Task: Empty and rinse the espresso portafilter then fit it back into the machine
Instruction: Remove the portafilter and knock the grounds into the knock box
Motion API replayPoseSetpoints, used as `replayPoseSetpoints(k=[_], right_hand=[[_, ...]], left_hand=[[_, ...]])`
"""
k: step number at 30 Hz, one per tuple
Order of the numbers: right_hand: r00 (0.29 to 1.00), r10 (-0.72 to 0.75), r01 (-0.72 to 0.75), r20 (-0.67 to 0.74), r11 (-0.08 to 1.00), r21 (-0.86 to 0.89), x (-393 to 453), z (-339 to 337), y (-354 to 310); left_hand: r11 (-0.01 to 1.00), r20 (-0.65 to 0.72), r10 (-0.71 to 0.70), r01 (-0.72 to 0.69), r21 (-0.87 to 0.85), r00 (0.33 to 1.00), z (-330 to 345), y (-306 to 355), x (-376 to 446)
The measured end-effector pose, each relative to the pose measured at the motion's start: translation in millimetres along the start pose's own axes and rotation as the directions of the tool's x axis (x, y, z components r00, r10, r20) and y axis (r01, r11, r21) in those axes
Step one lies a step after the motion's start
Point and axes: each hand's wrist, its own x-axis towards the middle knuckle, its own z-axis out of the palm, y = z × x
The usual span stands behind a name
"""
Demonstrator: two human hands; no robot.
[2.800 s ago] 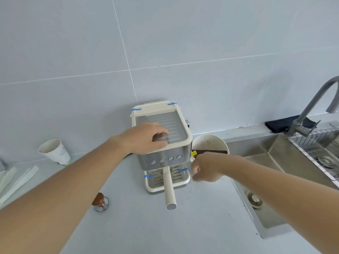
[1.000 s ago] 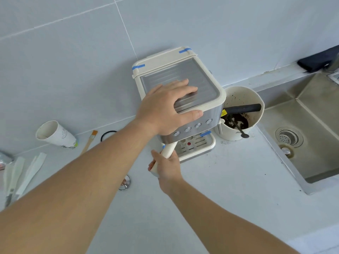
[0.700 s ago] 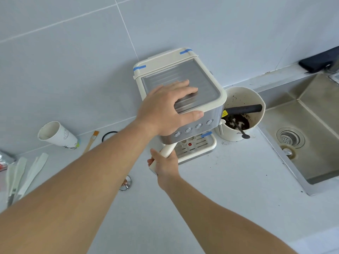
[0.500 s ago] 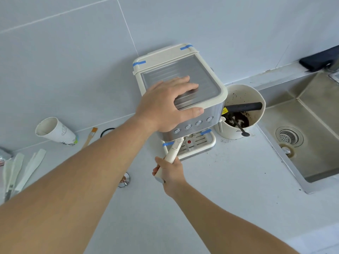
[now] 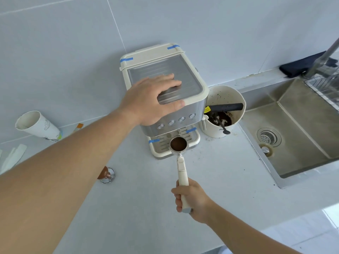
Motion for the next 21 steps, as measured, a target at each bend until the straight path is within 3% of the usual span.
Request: replayPoseSetpoints(k=[14,21], right_hand=[[0.987,0.028,-0.003,0.158,0.987,-0.16,-89,-93,-45],[0.982,-0.006,0.039,0.188,0.984,-0.171,-112,-132,-86]], left_hand=[[0.99,0.111,-0.125,0.116,0.085,0.986,-2,17,2],[0.963,0.03,-0.255,0.252,0.094,0.966,9,38,11]])
